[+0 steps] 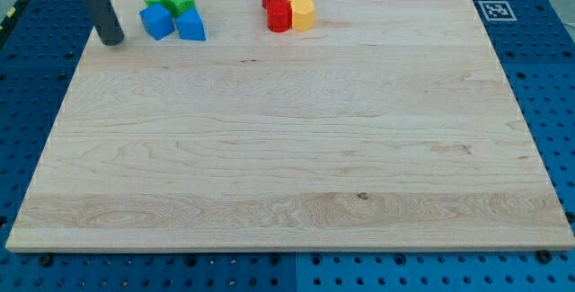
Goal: Move the green circle along with green star and blue cube down a bit
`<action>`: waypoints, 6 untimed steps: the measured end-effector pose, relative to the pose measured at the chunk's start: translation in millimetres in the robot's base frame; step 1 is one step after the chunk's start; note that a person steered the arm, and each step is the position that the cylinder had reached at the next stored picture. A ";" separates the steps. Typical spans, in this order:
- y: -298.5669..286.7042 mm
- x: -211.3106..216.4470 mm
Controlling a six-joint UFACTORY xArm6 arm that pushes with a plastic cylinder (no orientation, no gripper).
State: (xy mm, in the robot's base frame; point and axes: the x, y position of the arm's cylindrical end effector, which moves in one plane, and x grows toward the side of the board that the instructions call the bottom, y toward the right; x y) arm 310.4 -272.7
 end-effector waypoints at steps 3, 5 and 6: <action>-16.8 -119.3; 42.0 -108.5; 45.8 -108.4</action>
State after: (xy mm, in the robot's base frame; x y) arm 201.9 -226.9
